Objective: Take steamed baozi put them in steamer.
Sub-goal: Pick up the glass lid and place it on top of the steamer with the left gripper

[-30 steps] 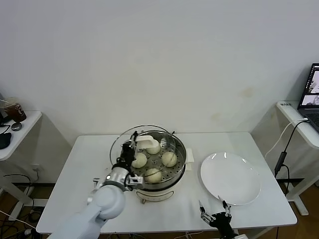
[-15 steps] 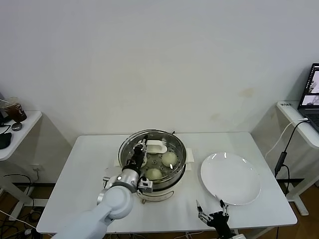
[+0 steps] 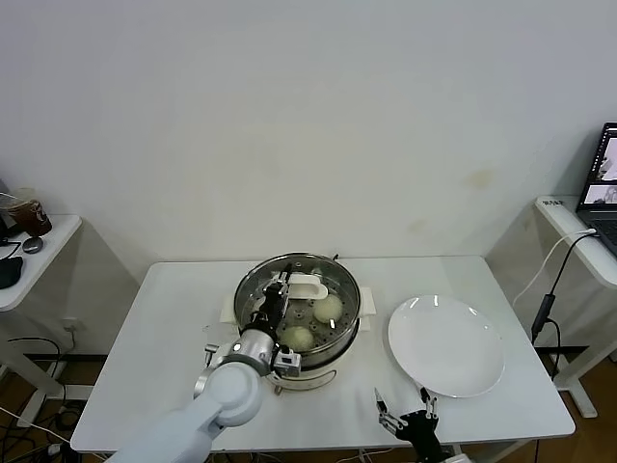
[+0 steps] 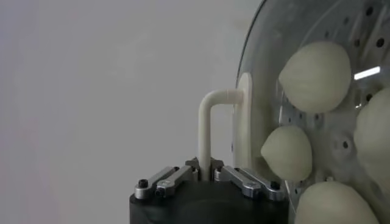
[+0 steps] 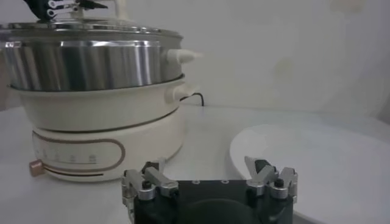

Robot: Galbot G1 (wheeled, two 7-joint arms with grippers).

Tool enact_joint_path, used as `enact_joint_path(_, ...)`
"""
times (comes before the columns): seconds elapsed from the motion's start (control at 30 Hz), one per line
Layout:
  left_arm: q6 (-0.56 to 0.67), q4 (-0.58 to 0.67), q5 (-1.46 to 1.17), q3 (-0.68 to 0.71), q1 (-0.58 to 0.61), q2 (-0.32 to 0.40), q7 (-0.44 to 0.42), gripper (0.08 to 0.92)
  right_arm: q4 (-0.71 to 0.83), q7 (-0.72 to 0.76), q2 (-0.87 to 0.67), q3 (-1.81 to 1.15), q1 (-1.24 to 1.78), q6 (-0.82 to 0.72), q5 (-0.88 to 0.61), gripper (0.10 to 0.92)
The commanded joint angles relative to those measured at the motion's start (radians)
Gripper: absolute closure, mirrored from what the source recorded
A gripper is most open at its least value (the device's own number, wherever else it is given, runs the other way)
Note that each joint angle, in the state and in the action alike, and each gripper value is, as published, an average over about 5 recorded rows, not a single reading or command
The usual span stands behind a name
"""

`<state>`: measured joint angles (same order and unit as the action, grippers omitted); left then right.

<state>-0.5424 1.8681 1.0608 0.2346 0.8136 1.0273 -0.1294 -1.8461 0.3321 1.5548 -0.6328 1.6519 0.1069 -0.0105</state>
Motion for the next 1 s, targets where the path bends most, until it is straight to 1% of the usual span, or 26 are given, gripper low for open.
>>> enact_joint_path(0.03, 0.0, -0.004, -0.001, 0.011, -0.005, 0.005, 0.001, 0.834, 0.002, 0.002, 0.001, 0.006, -0.001, 0.002, 0.002, 0.203)
enact_joint_path(0.5, 0.031, -0.026, -0.026, 0.002, 0.013, 0.016, 0.034, 0.834, 0.002, -0.002, 0.001, 0.016, 0.001, 0.004, 0.003, 0.203)
enact_joint_path(0.63, 0.038, -0.011, -0.059, -0.019, 0.032, 0.018, 0.06, 0.834, 0.0, -0.001, 0.001, 0.018, 0.002, 0.005, 0.004, 0.203)
enact_joint_path(0.7, 0.048, 0.004, -0.084, -0.033, 0.048, 0.016, 0.079, 0.818, -0.001, -0.001, 0.001, 0.02, 0.003, 0.006, 0.004, 0.203)
enact_joint_path(0.8, 0.105, 0.033, -0.14, -0.069, 0.091, 0.007, 0.128, 0.751, -0.003, -0.002, 0.0, 0.021, 0.003, 0.005, 0.005, 0.203)
enact_joint_path(0.9, 0.178, 0.075, -0.223, -0.128, 0.161, -0.007, 0.172, 0.664, -0.007, -0.003, -0.001, 0.022, 0.003, 0.004, 0.006, 0.203)
enact_joint_path(1.0, 0.206, 0.144, -0.335, -0.188, 0.247, -0.028, 0.183, 0.578, -0.015, -0.003, -0.006, 0.022, 0.007, 0.003, 0.005, 0.203)
